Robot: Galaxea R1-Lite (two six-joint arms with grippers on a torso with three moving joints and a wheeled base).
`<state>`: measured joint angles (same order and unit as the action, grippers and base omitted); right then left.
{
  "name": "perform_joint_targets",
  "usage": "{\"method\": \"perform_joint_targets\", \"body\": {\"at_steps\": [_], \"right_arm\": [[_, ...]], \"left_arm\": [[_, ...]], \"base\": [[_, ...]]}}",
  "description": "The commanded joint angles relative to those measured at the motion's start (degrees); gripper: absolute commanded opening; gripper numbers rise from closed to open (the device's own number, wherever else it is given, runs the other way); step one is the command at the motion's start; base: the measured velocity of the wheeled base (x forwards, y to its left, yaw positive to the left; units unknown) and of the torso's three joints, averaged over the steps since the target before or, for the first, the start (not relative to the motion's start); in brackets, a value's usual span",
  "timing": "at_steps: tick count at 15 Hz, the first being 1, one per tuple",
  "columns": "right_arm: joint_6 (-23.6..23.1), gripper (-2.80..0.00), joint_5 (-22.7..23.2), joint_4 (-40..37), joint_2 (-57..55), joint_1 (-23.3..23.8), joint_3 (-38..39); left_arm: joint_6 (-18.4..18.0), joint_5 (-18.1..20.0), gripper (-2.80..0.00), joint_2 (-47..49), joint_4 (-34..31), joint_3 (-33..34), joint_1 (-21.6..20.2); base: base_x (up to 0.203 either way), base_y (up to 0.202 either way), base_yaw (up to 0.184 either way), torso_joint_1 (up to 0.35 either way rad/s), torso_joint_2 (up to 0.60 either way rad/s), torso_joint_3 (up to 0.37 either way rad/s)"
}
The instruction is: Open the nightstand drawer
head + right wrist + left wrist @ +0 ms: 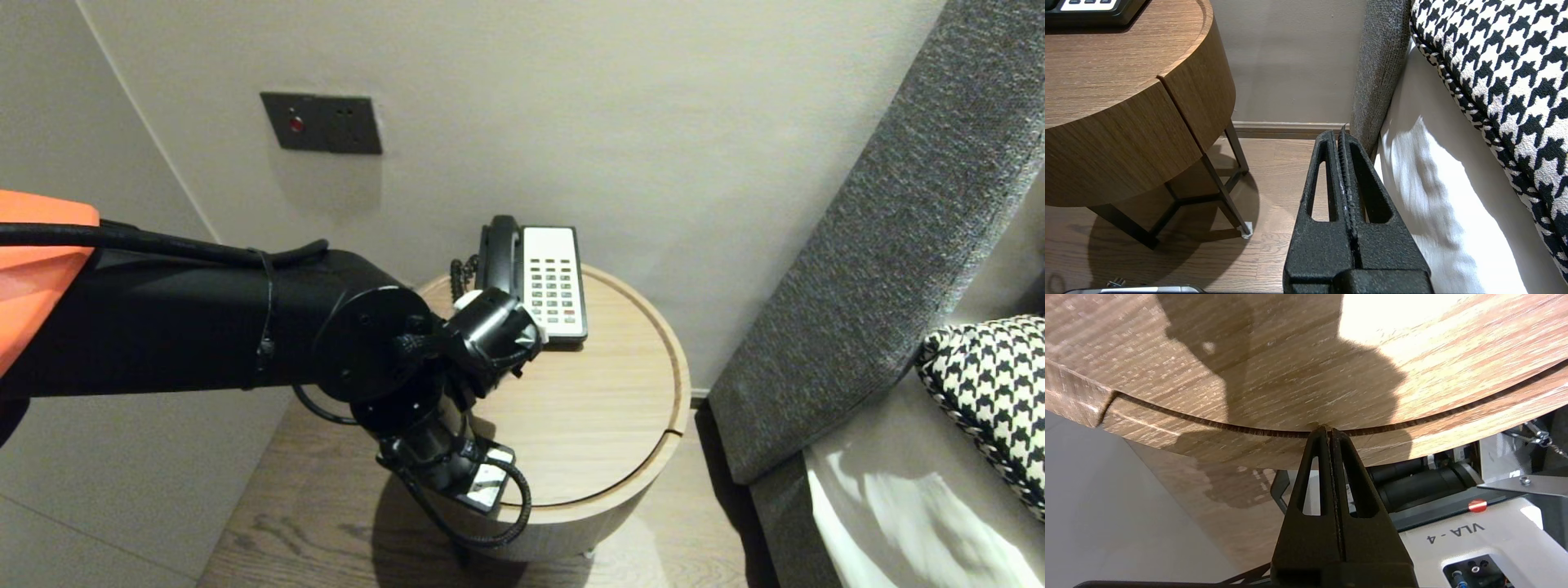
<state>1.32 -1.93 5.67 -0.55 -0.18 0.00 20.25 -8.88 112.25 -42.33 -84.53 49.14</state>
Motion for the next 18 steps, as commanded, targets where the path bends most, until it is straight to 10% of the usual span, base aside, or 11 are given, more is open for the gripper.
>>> {"method": "perform_joint_targets", "body": {"at_steps": [1, 18], "right_arm": [[0.0, -2.80, 0.0, 0.0, -0.1, 0.0, 2.3], [0.0, -2.80, 0.0, 0.0, -0.1, 0.0, 2.3]], "left_arm": [[0.1, 0.1, -2.80, 0.0, -0.3, 0.7, 0.0], [0.7, 1.7, -2.80, -5.6, 1.0, 10.8, 2.3]], "base": [[0.000, 0.000, 0.000, 0.000, 0.00, 0.000], [0.000, 0.000, 0.000, 0.000, 0.00, 0.000]]}}
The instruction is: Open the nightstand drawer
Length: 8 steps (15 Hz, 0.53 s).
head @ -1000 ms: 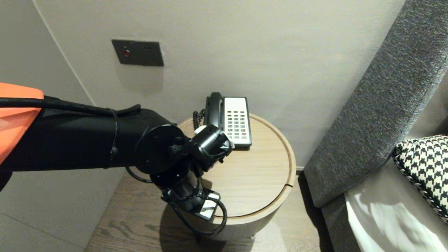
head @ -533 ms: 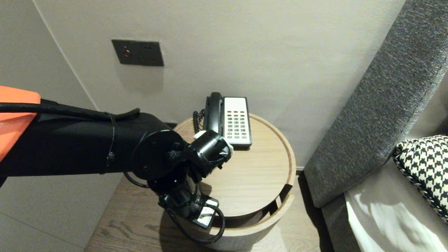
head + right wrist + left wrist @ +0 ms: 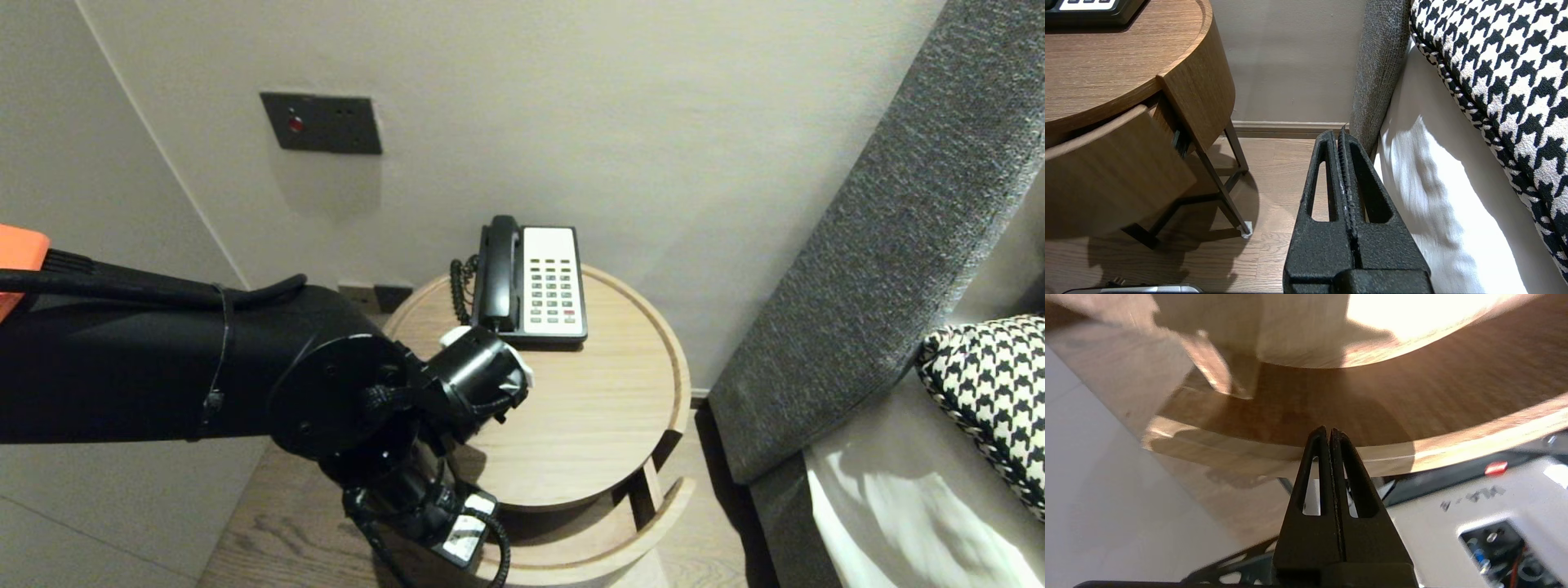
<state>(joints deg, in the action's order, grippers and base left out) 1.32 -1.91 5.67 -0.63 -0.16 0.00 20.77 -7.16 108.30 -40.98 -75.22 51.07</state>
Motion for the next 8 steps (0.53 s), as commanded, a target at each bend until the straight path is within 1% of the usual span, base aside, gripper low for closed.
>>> {"method": "perform_joint_targets", "body": {"at_steps": [1, 3, 6, 8], "right_arm": [[0.0, -2.80, 0.0, 0.0, 0.0, 0.0, 2.3], [0.0, -2.80, 0.0, 0.0, 0.0, 0.0, 2.3], [0.0, -2.80, 0.0, 0.1, 0.0, 0.0, 2.3], [0.0, -2.80, 0.0, 0.0, 0.0, 0.0, 2.3]], "left_arm": [[0.1, 0.1, -2.80, -2.3, -0.3, 2.5, 0.8], [0.3, 1.6, -2.80, -3.6, -0.3, 4.8, 1.2], [0.9, 2.2, -2.80, -5.0, 0.1, 7.2, 2.7], [1.4, 2.6, -2.80, -6.6, 0.2, 9.1, 4.5]], "base": [[0.000, 0.000, 0.000, 0.000, 0.00, 0.000], [0.000, 0.000, 0.000, 0.000, 0.00, 0.000], [0.000, 0.000, 0.000, 0.000, 0.00, 0.000], [0.000, 0.000, 0.000, 0.000, 0.00, 0.000]]}}
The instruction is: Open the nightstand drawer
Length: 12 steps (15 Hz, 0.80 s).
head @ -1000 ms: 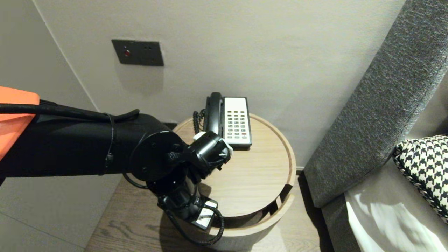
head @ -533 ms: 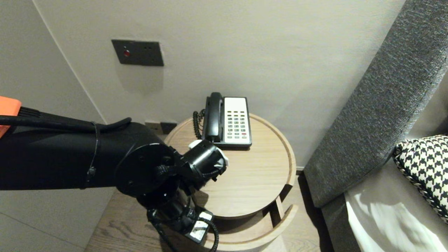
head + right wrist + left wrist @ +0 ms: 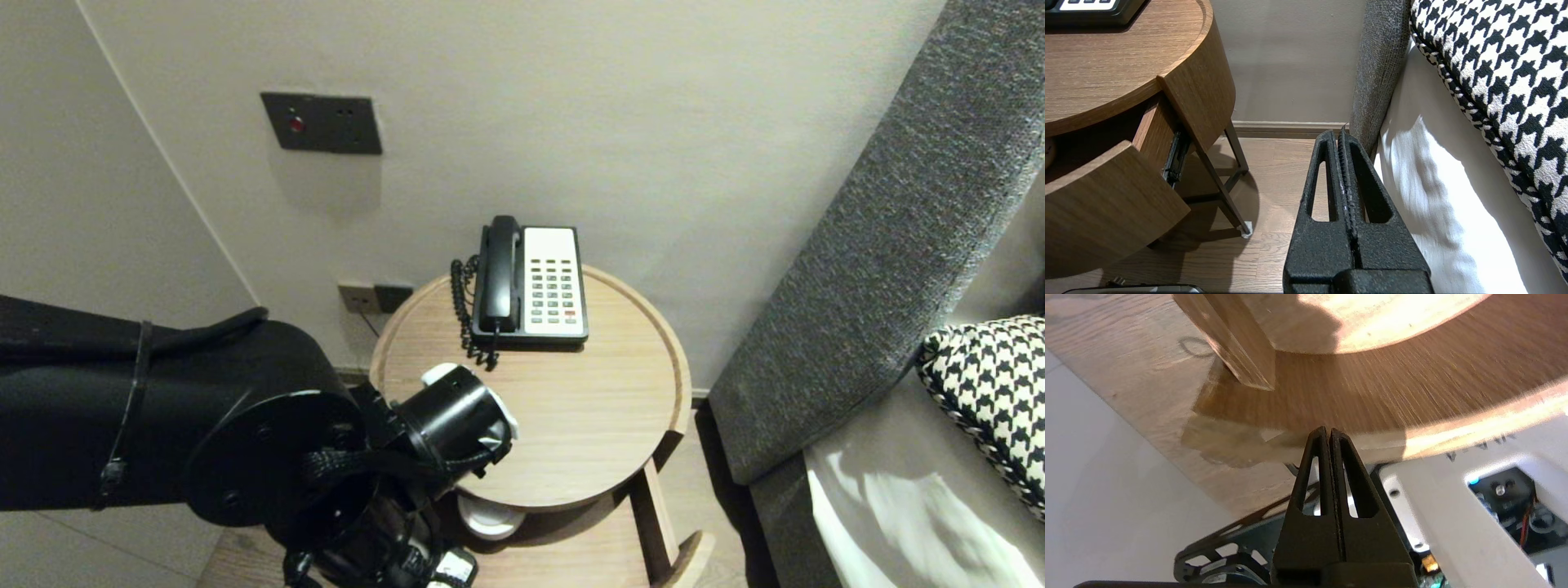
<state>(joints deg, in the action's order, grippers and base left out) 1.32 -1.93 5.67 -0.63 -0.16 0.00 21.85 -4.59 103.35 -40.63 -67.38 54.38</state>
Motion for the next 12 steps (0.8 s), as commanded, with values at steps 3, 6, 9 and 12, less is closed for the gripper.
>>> {"method": "perform_joint_targets", "body": {"at_steps": [3, 6, 9, 12], "right_arm": [[0.0, -2.80, 0.0, 0.0, 0.0, 0.0, 2.3], [0.0, -2.80, 0.0, 0.0, 0.0, 0.0, 2.3], [0.0, -2.80, 0.0, 0.0, 0.0, 0.0, 2.3], [0.0, -2.80, 0.0, 0.1, 0.0, 0.0, 2.3]], "left_arm": [[1.1, 1.1, -2.80, -2.5, -0.1, 3.0, 3.2], [1.3, 1.4, -2.80, -2.7, 1.9, 5.7, 4.5], [1.9, 1.5, -2.80, -2.8, 2.5, 7.3, 5.5], [2.1, 1.5, -2.80, -4.0, 4.1, 6.8, 5.5]], "base": [[0.000, 0.000, 0.000, 0.000, 0.00, 0.000], [0.000, 0.000, 0.000, 0.000, 0.00, 0.000], [0.000, 0.000, 0.000, 0.000, 0.00, 0.000], [0.000, 0.000, 0.000, 0.000, 0.00, 0.000]]}}
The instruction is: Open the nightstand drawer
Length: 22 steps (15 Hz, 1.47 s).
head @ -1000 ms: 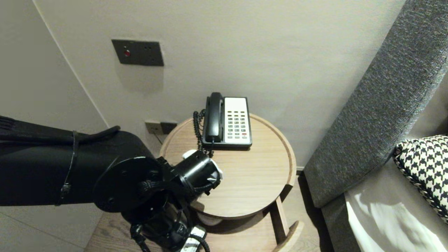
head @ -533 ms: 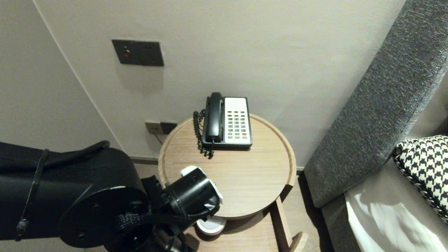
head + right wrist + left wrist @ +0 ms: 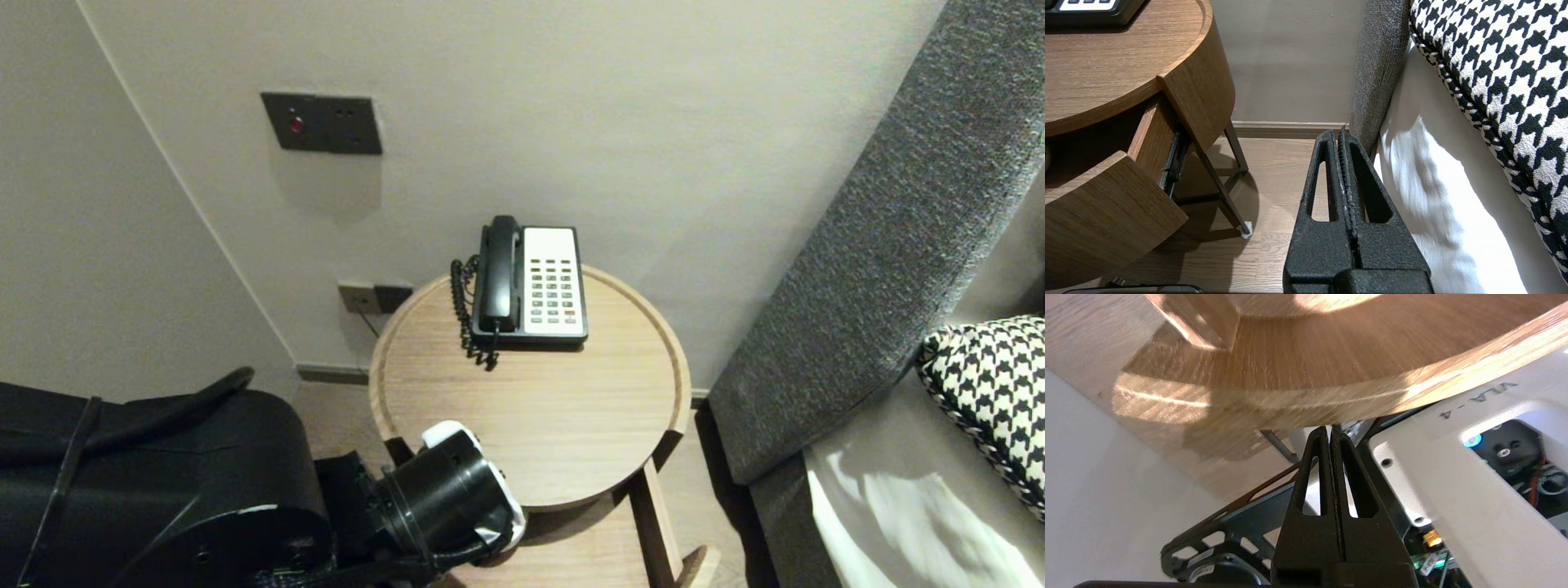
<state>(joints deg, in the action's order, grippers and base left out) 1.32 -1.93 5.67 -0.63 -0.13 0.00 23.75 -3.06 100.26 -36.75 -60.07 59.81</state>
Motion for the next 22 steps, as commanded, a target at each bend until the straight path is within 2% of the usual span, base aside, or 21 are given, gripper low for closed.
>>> {"method": "perform_joint_targets", "body": {"at_steps": [1, 8, 16, 22], "right_arm": [[0.0, -2.80, 0.0, 0.0, 0.0, 0.0, 2.3], [0.0, -2.80, 0.0, 0.0, 0.0, 0.0, 2.3], [0.0, -2.80, 0.0, 0.0, 0.0, 0.0, 2.3], [0.0, -2.80, 0.0, 0.0, 0.0, 0.0, 2.3]], "left_arm": [[0.2, -0.1, -2.80, -1.1, 0.3, -0.9, 0.0], [0.1, -0.7, -2.80, -1.6, 1.5, -4.5, -0.2], [0.0, -0.9, -2.80, 5.2, 9.7, -1.9, -1.6], [0.4, -0.3, -2.80, 3.8, 10.2, 2.0, -1.6]], "base": [[0.000, 0.000, 0.000, 0.000, 0.00, 0.000], [0.000, 0.000, 0.000, 0.000, 0.00, 0.000], [0.000, 0.000, 0.000, 0.000, 0.00, 0.000], [0.000, 0.000, 0.000, 0.000, 0.00, 0.000]]}}
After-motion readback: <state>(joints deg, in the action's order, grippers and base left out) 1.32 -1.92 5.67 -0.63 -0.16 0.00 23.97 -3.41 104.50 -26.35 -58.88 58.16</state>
